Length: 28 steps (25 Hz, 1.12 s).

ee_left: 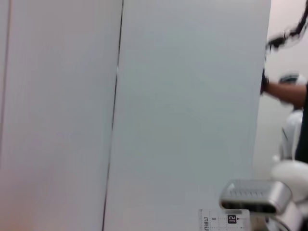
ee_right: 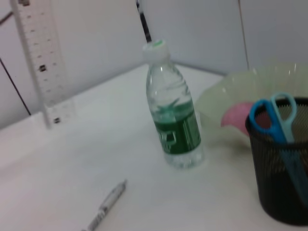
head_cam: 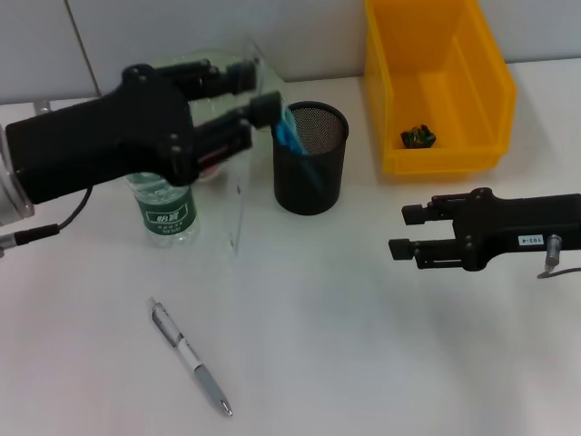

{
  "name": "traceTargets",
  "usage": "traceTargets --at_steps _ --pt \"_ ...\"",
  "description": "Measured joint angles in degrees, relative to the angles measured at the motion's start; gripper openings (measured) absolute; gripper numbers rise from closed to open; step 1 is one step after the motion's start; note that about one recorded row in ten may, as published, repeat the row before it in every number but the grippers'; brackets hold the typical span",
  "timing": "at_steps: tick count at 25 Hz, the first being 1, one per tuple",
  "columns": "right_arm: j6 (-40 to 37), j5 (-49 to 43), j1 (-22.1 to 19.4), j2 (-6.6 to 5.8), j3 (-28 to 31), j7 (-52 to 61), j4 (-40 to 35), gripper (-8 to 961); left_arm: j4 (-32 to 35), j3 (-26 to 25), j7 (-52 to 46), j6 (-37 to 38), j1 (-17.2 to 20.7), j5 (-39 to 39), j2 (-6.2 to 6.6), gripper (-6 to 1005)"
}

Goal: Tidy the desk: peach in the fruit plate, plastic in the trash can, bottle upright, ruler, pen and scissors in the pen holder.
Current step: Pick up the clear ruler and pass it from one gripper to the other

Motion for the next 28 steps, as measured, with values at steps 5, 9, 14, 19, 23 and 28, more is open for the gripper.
traceTargets --at_steps 5,9,14,19,23,28 --pt "0.0 2.6 -0.8 -0.01 0.2 -1.1 1.7 642 -10.1 0.3 12.9 0.0 -0.1 -11.3 -0.05 396" --pt "0.4 2.7 -1.0 0.07 0.6 -1.7 2.6 642 -16.7 2.8 23.3 0.0 -0.1 -19.2 -0.2 396" --pt "0.0 4.5 -1.2 0.09 1.6 -4.5 4.2 642 -25.0 8.8 37.2 -0.8 -0.2 -30.0 -0.38 396" --pt "-0.7 10.6 -3.1 0.19 1.7 -10.6 6.3 642 -29.4 14.1 44.8 -2.2 -0.3 -38.4 -0.39 396" --pt "-0.8 14.0 -3.8 0.57 1.8 -15.2 8.8 642 -31.1 25.7 54.7 -9.7 -0.4 -51.5 -0.39 396" --pt "-0.6 17.9 -3.7 0.86 2.0 -22.2 13.9 642 -30.9 36.7 63.0 -17.7 -2.1 -65.6 -0.48 395"
